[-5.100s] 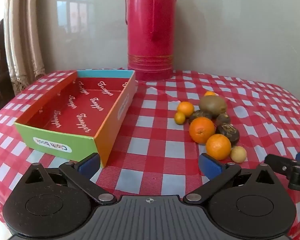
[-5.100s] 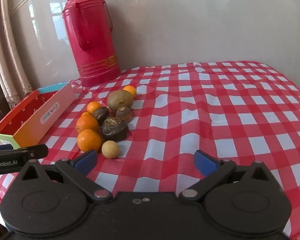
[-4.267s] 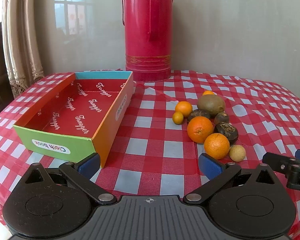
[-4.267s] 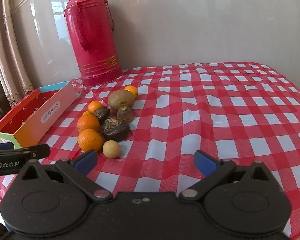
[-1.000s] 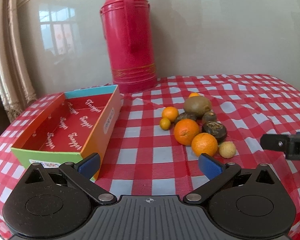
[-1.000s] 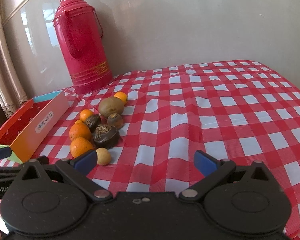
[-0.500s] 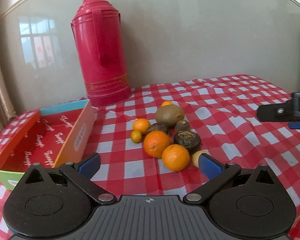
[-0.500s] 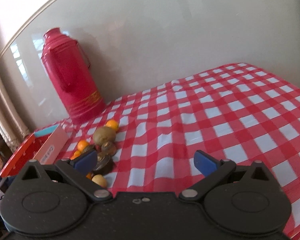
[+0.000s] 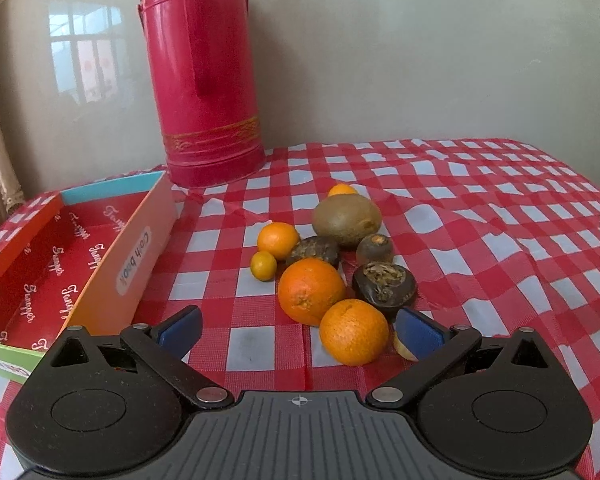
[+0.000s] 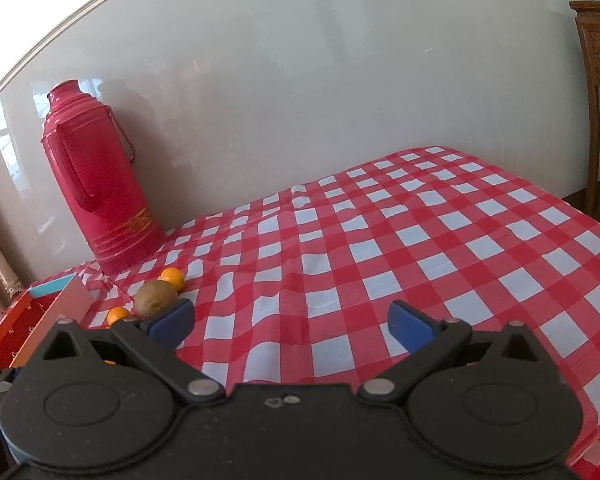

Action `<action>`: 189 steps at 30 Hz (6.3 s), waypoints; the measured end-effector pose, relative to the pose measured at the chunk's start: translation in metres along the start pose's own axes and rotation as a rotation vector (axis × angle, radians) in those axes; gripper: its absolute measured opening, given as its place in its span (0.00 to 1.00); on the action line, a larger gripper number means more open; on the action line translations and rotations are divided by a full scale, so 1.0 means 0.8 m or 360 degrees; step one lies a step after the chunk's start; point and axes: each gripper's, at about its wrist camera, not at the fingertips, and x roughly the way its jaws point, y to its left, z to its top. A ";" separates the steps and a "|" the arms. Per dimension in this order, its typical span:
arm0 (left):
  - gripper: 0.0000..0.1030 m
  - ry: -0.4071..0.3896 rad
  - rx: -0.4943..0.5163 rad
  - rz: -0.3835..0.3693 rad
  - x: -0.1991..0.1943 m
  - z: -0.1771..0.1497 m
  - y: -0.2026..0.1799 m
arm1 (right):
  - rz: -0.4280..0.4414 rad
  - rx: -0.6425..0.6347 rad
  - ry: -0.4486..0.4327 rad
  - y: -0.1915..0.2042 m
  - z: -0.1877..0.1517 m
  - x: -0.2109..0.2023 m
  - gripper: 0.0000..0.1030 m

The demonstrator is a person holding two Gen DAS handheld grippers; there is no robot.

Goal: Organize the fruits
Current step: 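Reach the left tool to the large orange and close its fingers, then carry the orange with the left tool into the red box and release, then reach the right tool to the small yellow fruit and close on it, then carry the yellow fruit with the right tool into the box and release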

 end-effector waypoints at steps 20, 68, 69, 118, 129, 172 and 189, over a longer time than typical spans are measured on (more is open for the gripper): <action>0.39 0.0057 0.0070 -0.0125 0.009 -0.002 -0.021 | 0.0016 0.0038 0.0028 -0.002 0.000 0.002 0.95; 0.38 0.0151 -0.0458 0.0712 0.037 0.024 0.252 | 0.0199 -0.0108 0.0170 0.096 -0.020 0.039 0.95; 0.39 0.0161 -0.0459 0.0726 0.038 0.022 0.250 | 0.0205 -0.0117 0.0182 0.101 -0.022 0.042 0.95; 1.00 -0.0142 -0.0880 0.0881 -0.148 -0.065 0.322 | 0.0037 -0.0535 0.0327 0.170 -0.062 0.090 0.49; 1.00 -0.0129 -0.0937 0.0889 -0.152 -0.072 0.331 | -0.0016 -0.0572 0.0330 0.174 -0.065 0.094 0.43; 1.00 -0.0094 -0.0968 0.0974 -0.158 -0.092 0.356 | 0.0652 -0.0711 0.0017 0.311 -0.058 0.058 0.17; 1.00 -0.0074 -0.0995 0.1020 -0.164 -0.105 0.374 | 0.0885 -0.0883 0.0158 0.406 -0.099 0.082 0.25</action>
